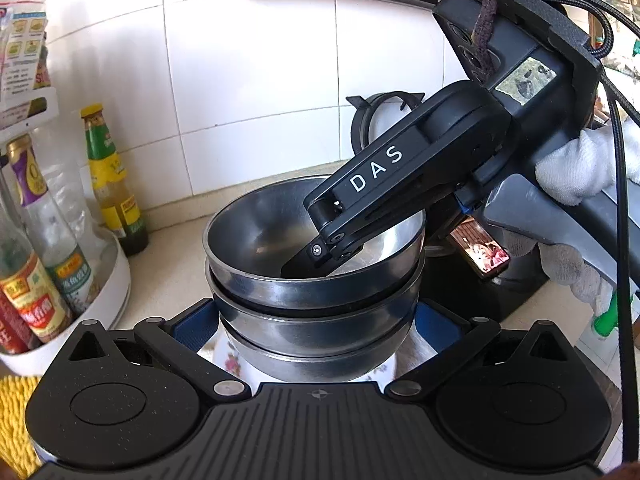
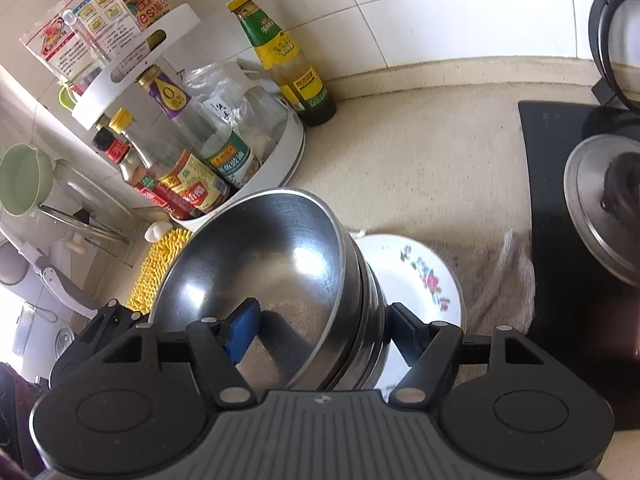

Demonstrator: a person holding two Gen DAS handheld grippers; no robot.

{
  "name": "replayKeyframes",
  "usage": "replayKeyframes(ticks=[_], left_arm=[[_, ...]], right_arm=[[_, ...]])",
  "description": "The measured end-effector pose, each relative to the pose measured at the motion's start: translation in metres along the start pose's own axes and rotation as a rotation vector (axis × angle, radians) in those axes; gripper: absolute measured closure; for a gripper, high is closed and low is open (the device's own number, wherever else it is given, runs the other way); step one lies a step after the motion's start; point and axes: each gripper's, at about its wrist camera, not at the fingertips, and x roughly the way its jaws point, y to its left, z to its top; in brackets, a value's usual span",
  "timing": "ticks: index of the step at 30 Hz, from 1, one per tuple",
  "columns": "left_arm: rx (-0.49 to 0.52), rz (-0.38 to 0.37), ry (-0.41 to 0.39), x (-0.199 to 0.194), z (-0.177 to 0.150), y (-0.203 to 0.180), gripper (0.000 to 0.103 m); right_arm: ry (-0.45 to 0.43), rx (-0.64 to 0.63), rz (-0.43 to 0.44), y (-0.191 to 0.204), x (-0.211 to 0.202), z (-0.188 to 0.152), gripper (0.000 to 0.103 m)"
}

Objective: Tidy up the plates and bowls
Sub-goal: 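Carry the bowl stack with both tools toward the floral plate stack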

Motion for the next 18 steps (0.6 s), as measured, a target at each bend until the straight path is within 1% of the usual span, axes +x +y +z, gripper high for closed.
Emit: replayKeyframes(ticks=[9, 18], left_arm=[[-0.011, 0.003, 0.015, -0.007, -0.012, -0.008, 0.0], [-0.002, 0.005, 0.026, -0.008, -0.016, -0.011, 0.0]], right_arm=[[0.019, 0.012, -0.004, -0.001, 0.004, -0.015, 0.019], [0.029, 0.02, 0.0, -0.002, 0.008, -0.019, 0.019]])
